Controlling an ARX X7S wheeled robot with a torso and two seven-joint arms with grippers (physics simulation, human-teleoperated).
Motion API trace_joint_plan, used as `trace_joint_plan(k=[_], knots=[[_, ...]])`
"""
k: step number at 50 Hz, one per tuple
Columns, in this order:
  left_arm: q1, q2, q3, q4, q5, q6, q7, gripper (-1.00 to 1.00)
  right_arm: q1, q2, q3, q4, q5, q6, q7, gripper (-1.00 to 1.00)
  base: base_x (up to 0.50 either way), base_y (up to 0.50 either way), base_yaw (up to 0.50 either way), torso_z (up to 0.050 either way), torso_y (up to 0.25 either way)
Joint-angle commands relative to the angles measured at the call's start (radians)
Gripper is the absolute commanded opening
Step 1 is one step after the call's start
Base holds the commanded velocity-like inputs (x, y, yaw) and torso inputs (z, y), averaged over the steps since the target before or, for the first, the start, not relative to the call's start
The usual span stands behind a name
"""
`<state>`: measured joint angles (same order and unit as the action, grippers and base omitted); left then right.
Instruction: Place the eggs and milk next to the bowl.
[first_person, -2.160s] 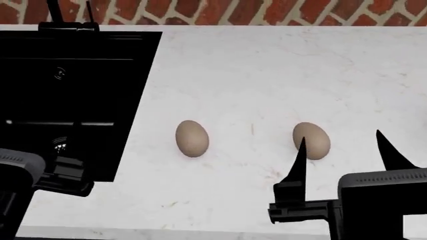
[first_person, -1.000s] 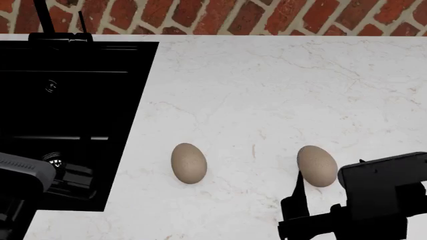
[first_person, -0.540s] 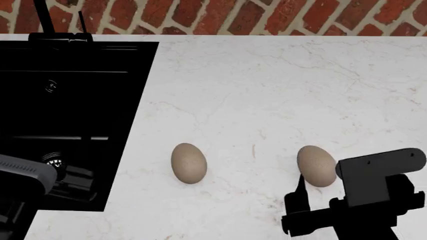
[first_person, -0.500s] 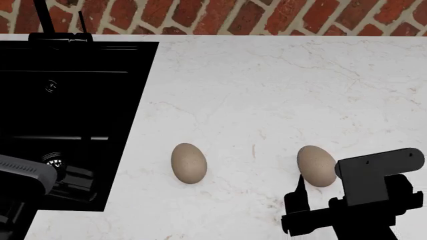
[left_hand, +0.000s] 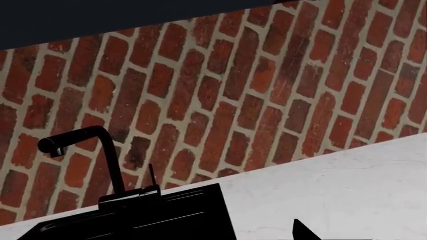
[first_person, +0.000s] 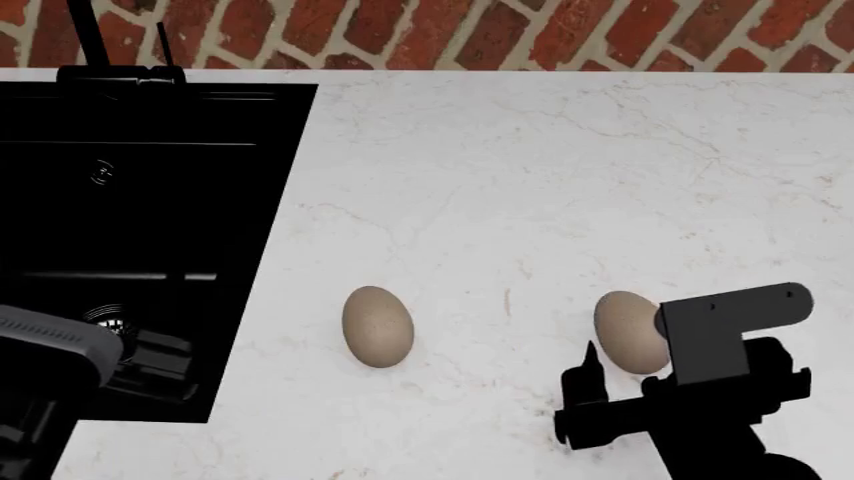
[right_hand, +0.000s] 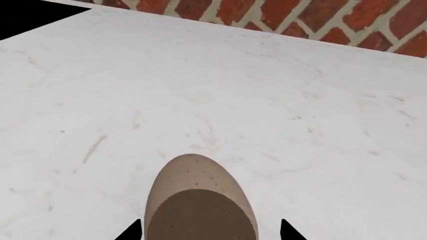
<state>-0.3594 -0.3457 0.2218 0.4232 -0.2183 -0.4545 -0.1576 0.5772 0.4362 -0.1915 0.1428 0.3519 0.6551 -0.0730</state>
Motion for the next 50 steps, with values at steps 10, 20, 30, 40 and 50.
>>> trace_joint_plan(k=[10, 20, 30, 40, 50], knots=[[-0.002, 0.016, -0.004, -0.011, 0.019, 0.004, 0.029, 1.00, 0.035, -0.039, -0.014, 0.121, -0.049, -0.055, -0.049, 1.00, 0.00, 0.00, 0.00, 0.000, 0.000], [0.002, 0.014, 0.000, -0.003, 0.017, 0.000, 0.024, 1.00, 0.008, -0.021, -0.006, 0.052, -0.038, -0.026, -0.037, -1.00, 0.00, 0.00, 0.00, 0.000, 0.000], [0.036, 0.022, 0.018, 0.060, -0.037, -0.076, 0.034, 1.00, -0.096, 0.022, 0.056, -0.262, 0.002, 0.066, 0.041, -1.00, 0.00, 0.00, 0.00, 0.000, 0.000], [0.085, 0.036, 0.076, 0.232, -0.097, -0.227, 0.015, 1.00, -0.252, 0.056, 0.176, -0.588, 0.044, 0.138, 0.151, -1.00, 0.00, 0.00, 0.00, 0.000, 0.000], [0.069, 0.085, 0.093, 0.292, -0.190, -0.369, 0.004, 1.00, -0.336, 0.067, 0.267, -0.777, 0.073, 0.183, 0.217, -1.00, 0.00, 0.00, 0.00, 0.000, 0.000]])
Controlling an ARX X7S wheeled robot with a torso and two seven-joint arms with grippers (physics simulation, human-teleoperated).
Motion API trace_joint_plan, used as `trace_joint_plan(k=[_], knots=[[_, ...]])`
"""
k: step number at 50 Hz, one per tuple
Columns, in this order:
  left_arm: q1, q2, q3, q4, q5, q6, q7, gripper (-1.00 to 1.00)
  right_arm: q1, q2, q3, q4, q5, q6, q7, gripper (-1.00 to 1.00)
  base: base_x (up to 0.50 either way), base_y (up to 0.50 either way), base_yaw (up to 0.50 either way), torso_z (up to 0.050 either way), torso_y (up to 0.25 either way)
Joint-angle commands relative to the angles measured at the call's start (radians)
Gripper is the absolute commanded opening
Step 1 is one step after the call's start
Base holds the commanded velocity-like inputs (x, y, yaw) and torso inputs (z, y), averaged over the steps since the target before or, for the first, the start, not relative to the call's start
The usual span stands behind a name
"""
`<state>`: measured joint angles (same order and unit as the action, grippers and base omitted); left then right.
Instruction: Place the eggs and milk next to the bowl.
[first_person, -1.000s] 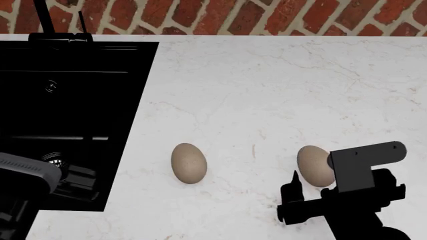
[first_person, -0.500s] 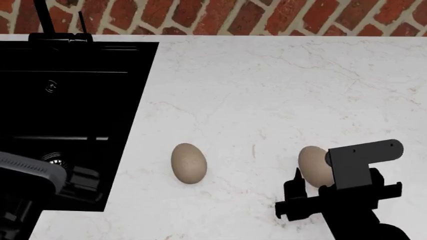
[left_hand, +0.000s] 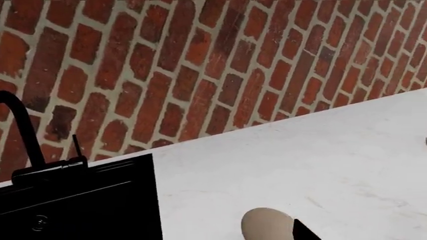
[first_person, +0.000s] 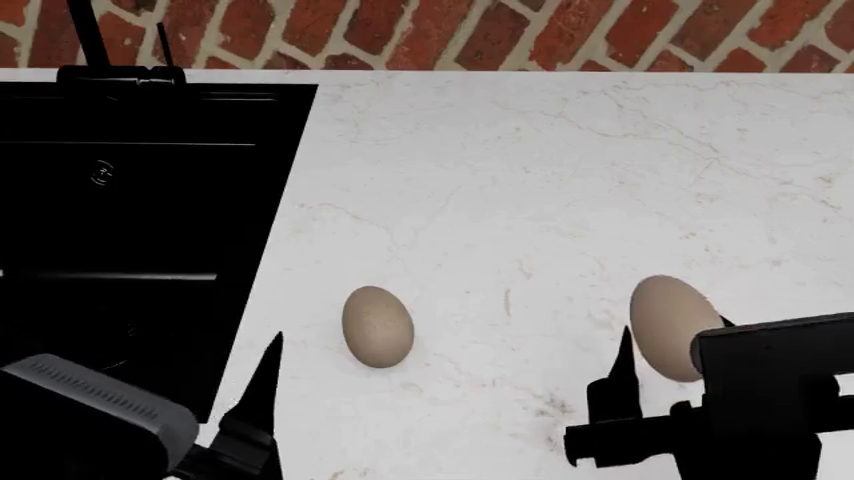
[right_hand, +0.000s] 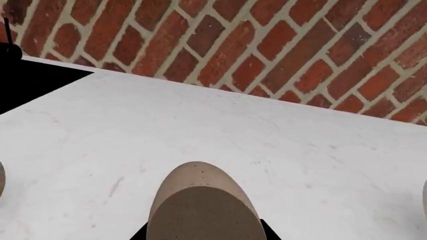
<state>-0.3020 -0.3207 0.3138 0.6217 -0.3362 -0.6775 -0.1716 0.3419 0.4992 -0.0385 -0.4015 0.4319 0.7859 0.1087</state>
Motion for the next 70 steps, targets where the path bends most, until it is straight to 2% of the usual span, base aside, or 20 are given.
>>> trace_joint_plan(k=[1, 14, 23, 38, 70], knots=[[0.009, 0.067, 0.008, 0.090, -0.075, -0.150, 0.017, 1.00, -0.102, 0.005, 0.122, -0.257, 0.002, 0.070, 0.042, -1.00, 0.00, 0.00, 0.00, 0.000, 0.000], [0.002, 0.158, -0.009, 0.024, -0.126, -0.184, -0.031, 1.00, -0.111, 0.005, 0.129, -0.276, 0.006, 0.068, 0.051, -1.00, 0.00, 0.00, 0.00, 0.000, 0.000], [-0.005, 0.183, 0.038, -0.043, -0.066, -0.138, -0.072, 1.00, -0.141, 0.005, 0.150, -0.292, 0.018, 0.052, 0.047, -1.00, 0.00, 0.00, 0.00, 0.000, 0.000], [-0.061, 0.238, 0.059, -0.294, -0.028, -0.018, -0.081, 1.00, -0.139, 0.006, 0.136, -0.278, 0.016, 0.041, 0.043, -1.00, 0.00, 0.00, 0.00, 0.000, 0.000], [-0.194, 0.274, 0.132, -0.611, -0.037, 0.109, -0.047, 1.00, -0.095, 0.018, 0.096, -0.251, 0.012, 0.059, 0.046, -1.00, 0.00, 0.00, 0.00, 0.000, 0.000]])
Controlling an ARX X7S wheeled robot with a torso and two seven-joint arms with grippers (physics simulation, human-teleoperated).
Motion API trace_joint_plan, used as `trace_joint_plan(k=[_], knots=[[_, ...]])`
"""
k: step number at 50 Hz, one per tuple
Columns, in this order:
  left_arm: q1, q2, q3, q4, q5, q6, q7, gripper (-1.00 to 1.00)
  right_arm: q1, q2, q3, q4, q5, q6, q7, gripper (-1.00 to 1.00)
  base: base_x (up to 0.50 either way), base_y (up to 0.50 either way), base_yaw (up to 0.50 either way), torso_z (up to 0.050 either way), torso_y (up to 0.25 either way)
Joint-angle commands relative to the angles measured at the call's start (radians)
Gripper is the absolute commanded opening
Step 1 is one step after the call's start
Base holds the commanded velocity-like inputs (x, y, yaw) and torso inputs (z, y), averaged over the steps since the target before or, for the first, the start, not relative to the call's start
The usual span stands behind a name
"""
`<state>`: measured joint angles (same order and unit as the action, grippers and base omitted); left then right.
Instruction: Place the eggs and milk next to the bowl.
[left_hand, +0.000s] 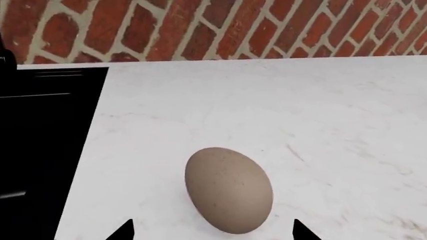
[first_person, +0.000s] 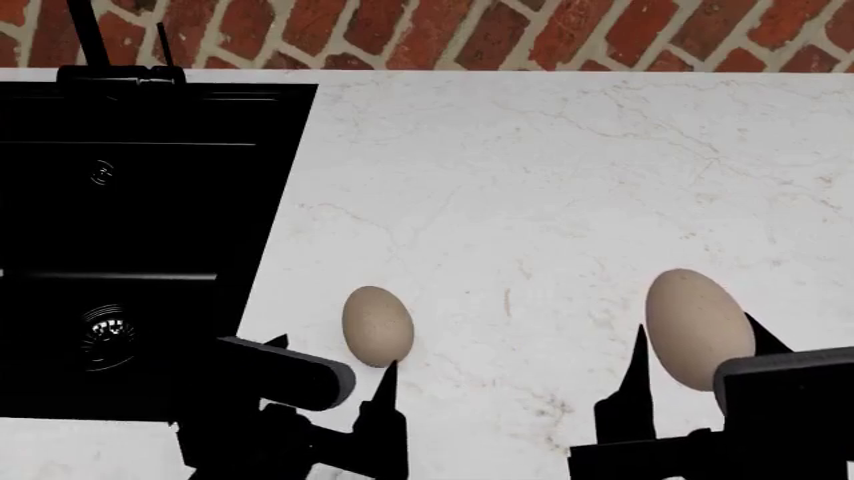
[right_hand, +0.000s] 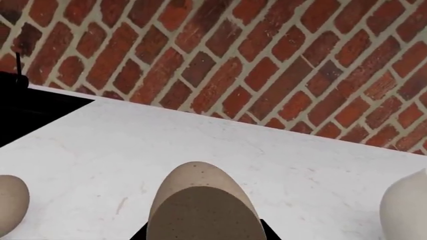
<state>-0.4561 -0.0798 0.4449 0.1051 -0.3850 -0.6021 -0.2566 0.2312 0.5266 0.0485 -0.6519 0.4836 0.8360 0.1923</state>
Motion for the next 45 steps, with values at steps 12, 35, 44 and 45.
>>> trace_joint_plan(k=[12, 35, 44, 45], knots=[[-0.083, 0.041, 0.040, -0.178, 0.003, 0.074, 0.042, 1.00, 0.015, -0.004, 0.011, 0.000, -0.036, 0.009, -0.036, -1.00, 0.00, 0.00, 0.00, 0.000, 0.000], [-0.186, 0.064, 0.122, -0.403, -0.027, 0.196, 0.044, 1.00, 0.009, 0.006, 0.010, 0.000, -0.036, 0.009, -0.032, -1.00, 0.00, 0.00, 0.00, 0.000, 0.000], [-0.234, 0.070, 0.176, -0.511, -0.061, 0.264, 0.031, 1.00, 0.002, 0.008, 0.010, 0.015, -0.039, -0.006, -0.035, -1.00, 0.00, 0.00, 0.00, 0.000, 0.000], [-0.239, 0.070, 0.184, -0.522, -0.065, 0.271, 0.029, 1.00, 0.003, 0.008, 0.010, 0.014, -0.038, -0.005, -0.035, -1.00, 0.00, 0.00, 0.00, 0.000, 0.000]])
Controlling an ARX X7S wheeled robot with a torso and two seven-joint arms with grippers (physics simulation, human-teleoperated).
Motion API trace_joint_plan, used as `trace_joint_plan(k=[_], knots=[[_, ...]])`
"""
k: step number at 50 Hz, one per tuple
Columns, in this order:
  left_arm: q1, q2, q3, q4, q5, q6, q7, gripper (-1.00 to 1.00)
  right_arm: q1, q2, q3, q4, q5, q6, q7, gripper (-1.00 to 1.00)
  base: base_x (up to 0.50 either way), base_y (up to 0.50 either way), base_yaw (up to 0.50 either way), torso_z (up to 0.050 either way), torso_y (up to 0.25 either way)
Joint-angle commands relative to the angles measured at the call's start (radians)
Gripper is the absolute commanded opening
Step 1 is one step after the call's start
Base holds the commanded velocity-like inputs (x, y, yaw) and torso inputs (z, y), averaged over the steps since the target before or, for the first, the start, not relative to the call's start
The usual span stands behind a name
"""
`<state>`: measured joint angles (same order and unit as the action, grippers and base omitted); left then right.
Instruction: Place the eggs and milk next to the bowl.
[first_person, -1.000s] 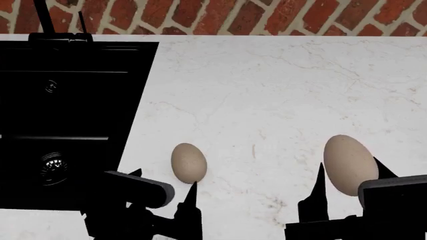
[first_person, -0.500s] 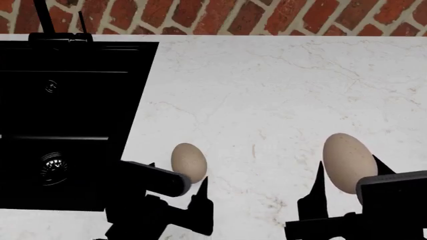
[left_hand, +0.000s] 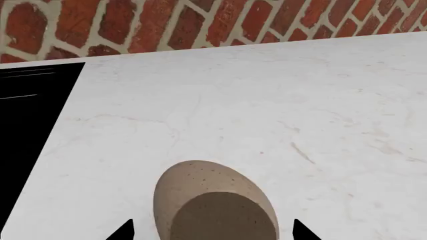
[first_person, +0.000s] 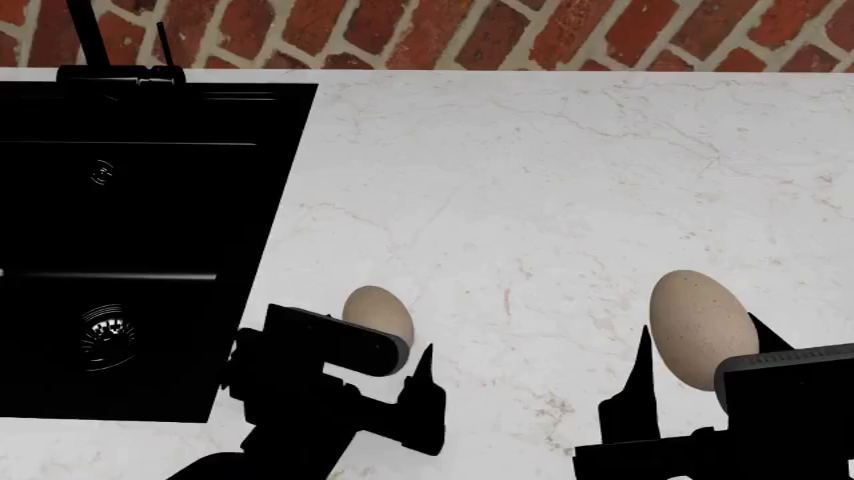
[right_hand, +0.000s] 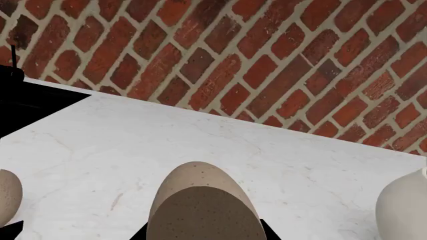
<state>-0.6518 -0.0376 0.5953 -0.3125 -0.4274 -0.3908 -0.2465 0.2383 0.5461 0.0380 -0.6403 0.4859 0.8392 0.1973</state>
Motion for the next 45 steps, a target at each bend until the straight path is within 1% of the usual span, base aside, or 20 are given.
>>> trace_joint_plan(k=[1, 6, 17, 18, 34, 39, 42, 45], knots=[[-0.047, 0.027, 0.039, -0.111, -0.029, 0.064, 0.017, 1.00, -0.004, -0.011, 0.021, 0.003, -0.040, -0.008, -0.040, -1.00, 0.00, 0.00, 0.00, 0.000, 0.000], [-0.056, 0.022, 0.070, -0.132, -0.050, 0.083, 0.006, 1.00, -0.007, -0.011, 0.016, 0.012, -0.044, -0.017, -0.042, -1.00, 0.00, 0.00, 0.00, 0.000, 0.000], [-0.063, 0.010, 0.101, -0.129, -0.082, 0.095, -0.013, 1.00, -0.006, -0.007, 0.013, 0.010, -0.040, -0.011, -0.041, -1.00, 0.00, 0.00, 0.00, 0.000, 0.000], [-0.062, 0.008, 0.103, -0.127, -0.084, 0.095, -0.016, -1.00, -0.010, -0.007, 0.014, 0.012, -0.041, -0.015, -0.042, -1.00, 0.00, 0.00, 0.00, 0.000, 0.000], [-0.061, -0.010, 0.132, -0.098, -0.107, 0.098, -0.036, -1.00, -0.008, -0.007, 0.009, 0.016, -0.038, -0.017, -0.041, -1.00, 0.00, 0.00, 0.00, 0.000, 0.000], [-0.036, -0.069, 0.126, 0.044, -0.147, 0.101, -0.008, -1.00, -0.006, -0.015, 0.002, 0.026, -0.042, -0.030, -0.040, -1.00, 0.00, 0.00, 0.00, 0.000, 0.000], [-0.022, -0.121, 0.119, 0.143, -0.166, 0.082, -0.010, -1.00, -0.003, -0.016, 0.000, 0.029, -0.044, -0.035, -0.038, -1.00, 0.00, 0.00, 0.00, 0.000, 0.000], [-0.005, -0.162, 0.102, 0.227, -0.172, 0.105, -0.016, -1.00, 0.003, -0.022, -0.001, 0.033, -0.047, -0.043, -0.035, -1.00, 0.00, 0.00, 0.00, 0.000, 0.000]])
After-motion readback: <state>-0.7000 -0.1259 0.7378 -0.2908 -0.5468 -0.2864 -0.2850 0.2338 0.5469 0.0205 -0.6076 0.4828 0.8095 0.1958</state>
